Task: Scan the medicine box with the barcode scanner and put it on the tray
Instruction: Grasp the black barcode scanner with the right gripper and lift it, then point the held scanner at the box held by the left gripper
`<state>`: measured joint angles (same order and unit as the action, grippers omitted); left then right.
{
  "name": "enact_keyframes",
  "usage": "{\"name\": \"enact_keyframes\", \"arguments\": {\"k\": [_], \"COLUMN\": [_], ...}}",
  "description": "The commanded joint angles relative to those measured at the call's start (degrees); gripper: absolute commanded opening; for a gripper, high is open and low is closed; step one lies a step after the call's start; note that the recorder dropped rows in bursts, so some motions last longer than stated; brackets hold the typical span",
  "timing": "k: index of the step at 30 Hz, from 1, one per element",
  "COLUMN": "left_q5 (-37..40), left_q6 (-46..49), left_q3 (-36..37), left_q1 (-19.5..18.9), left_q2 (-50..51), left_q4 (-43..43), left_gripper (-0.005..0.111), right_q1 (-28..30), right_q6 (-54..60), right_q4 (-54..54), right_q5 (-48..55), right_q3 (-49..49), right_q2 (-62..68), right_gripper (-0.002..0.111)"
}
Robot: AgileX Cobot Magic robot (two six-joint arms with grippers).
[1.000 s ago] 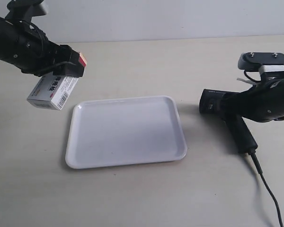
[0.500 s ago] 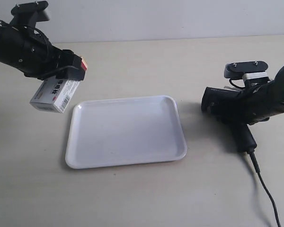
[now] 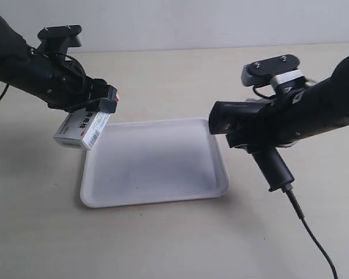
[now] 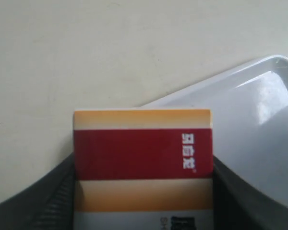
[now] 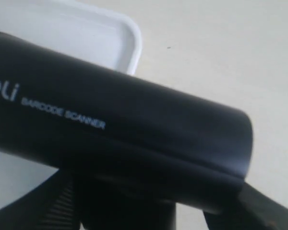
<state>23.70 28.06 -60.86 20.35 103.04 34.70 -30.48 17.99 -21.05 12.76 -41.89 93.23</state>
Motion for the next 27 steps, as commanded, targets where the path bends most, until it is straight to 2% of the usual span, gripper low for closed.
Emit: {"name": "enact_keyframes", "arguments": {"k": [1, 6, 16, 27], "left_q5": [-0.5, 1.5, 4.7, 4.9], "left_q6": [-0.2, -0.7, -7.6, -7.8], "left_q3": [-0.4, -1.3, -3.9, -3.9], "left_q1": [0.2, 0.3, 0.3, 0.3], "left_q2": [0.0, 2.5, 4.6, 4.6], "left_q4": [0.1, 0.2, -5.9, -6.8], "left_gripper": [0.0, 0.0, 0.0, 0.0], "right_q1": [-3.9, -4.2, -6.8, -6.9], "right_q6": [-8.1, -17.0, -19.9, -40.7], "right_q4": [8.2, 16.5, 20.3, 42.6], "right_q5": [-0.5, 0.8, 0.6, 2.2], "right_q3": [-0.1, -0.1, -0.9, -2.8], "right_q2": [-0.5, -0.5, 0.4, 2.7], "right_gripper": [0.0, 0.0, 0.0, 0.0]}}
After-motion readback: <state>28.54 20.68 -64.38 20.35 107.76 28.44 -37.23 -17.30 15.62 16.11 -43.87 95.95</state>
